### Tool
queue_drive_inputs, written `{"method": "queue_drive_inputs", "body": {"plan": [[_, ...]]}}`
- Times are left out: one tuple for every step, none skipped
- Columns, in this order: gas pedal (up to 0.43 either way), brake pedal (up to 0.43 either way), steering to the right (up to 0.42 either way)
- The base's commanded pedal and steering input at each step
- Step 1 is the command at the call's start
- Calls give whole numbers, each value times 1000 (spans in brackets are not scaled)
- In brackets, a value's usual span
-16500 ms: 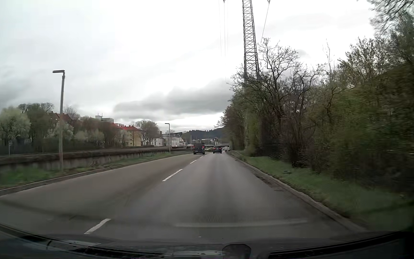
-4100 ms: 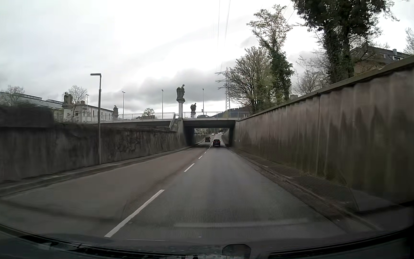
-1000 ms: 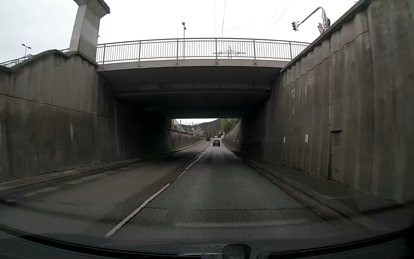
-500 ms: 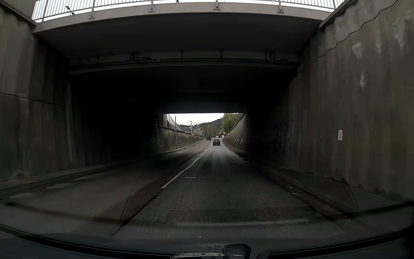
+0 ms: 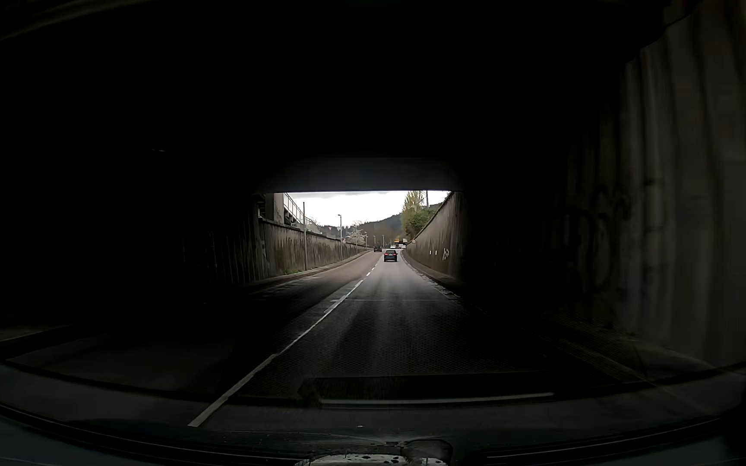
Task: Follow the waypoints while adhering to traffic rules and regulations
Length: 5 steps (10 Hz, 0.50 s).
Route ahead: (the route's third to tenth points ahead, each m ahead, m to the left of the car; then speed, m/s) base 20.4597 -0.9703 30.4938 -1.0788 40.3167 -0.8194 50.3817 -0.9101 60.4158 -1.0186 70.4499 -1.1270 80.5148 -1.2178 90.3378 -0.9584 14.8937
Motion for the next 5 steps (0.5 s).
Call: {"method": "queue_drive_inputs", "body": {"plan": [[98, 0, 0], [98, 0, 0], [98, 0, 0], [98, 0, 0], [98, 0, 1]]}}
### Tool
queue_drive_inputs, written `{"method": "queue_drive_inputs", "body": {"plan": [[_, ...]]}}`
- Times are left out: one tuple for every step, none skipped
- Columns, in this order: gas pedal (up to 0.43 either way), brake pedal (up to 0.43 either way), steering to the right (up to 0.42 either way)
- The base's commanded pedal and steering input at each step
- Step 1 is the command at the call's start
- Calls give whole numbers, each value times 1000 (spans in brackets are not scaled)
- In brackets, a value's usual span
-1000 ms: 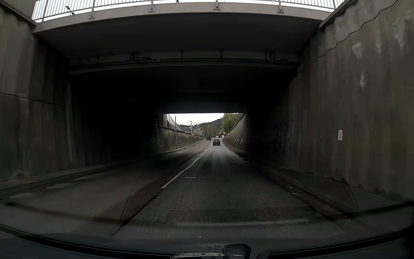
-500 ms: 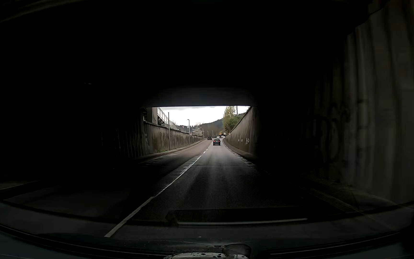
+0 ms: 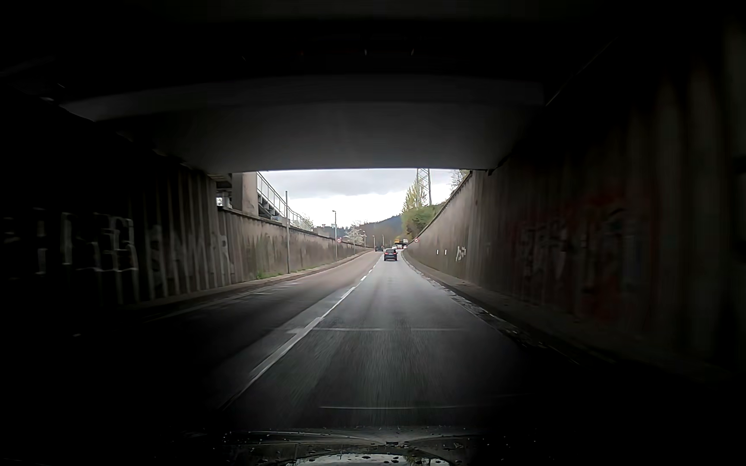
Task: Follow the waypoints while adhering to traffic rules and regulations
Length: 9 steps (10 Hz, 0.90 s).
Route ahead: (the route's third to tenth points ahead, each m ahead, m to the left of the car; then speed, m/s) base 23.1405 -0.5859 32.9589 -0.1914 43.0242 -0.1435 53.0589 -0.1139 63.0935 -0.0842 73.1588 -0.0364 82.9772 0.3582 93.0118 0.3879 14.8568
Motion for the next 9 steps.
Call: {"method": "queue_drive_inputs", "body": {"plan": [[98, 0, 1], [98, 0, 1], [98, 0, 1], [98, 0, 1], [98, 0, 1], [98, 0, 1], [98, 0, 1], [98, 0, 1], [98, 0, 1]]}}
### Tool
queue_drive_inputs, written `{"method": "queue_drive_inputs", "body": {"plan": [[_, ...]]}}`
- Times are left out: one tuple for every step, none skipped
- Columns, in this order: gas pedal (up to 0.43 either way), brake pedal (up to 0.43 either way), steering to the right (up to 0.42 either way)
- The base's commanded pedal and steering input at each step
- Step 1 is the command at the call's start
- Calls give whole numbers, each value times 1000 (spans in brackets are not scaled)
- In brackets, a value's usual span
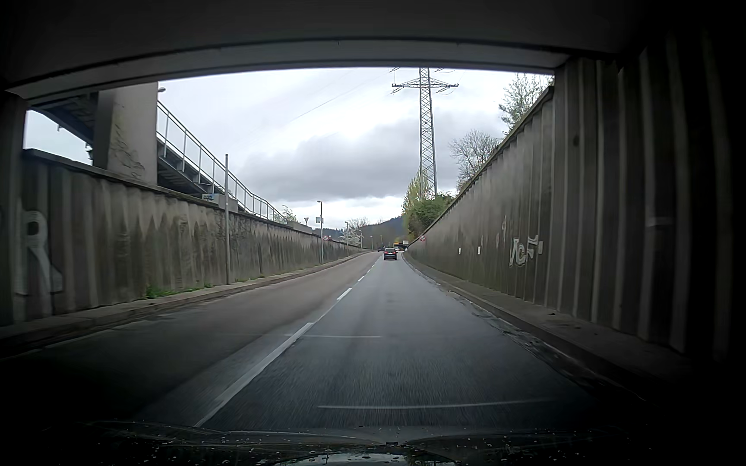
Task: Follow the waypoints while adhering to traffic rules and regulations
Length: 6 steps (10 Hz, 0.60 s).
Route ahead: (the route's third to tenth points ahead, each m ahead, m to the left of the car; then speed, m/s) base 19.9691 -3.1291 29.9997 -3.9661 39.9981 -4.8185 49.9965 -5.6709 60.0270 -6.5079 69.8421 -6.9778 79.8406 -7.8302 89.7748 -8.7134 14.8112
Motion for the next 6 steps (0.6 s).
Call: {"method": "queue_drive_inputs", "body": {"plan": [[98, 0, 1], [98, 0, 1], [110, 0, 1], [110, 0, 1], [118, 0, 1], [118, 0, 1]]}}
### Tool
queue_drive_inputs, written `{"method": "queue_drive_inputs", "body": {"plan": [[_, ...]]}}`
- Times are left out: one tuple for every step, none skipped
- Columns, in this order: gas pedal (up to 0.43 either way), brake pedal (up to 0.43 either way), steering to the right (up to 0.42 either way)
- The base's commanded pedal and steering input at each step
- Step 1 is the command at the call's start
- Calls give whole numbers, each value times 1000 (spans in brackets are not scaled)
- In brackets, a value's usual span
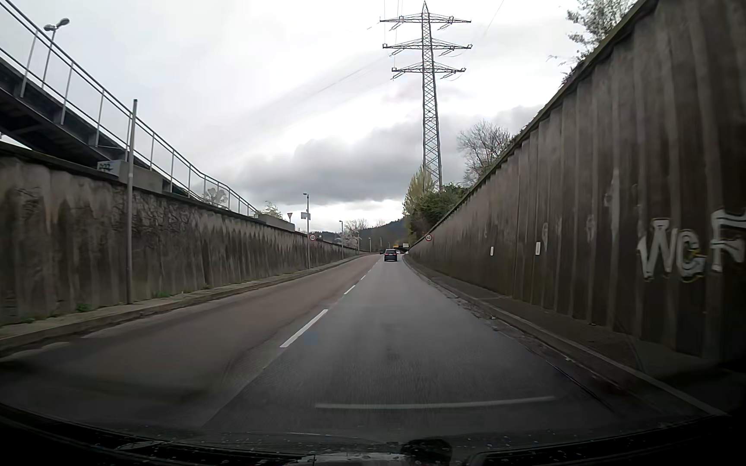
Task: Follow the waypoints while adhering to traffic rules and regulations
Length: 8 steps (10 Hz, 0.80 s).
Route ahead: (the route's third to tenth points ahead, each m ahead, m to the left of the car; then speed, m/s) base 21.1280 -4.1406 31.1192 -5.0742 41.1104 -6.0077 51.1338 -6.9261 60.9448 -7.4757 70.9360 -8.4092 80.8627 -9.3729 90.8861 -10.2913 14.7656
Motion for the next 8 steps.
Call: {"method": "queue_drive_inputs", "body": {"plan": [[118, 0, 1], [118, 0, 1], [118, 0, 1], [130, 0, 1], [130, 0, 1], [130, 0, 1], [130, 0, 1], [138, 0, 1]]}}
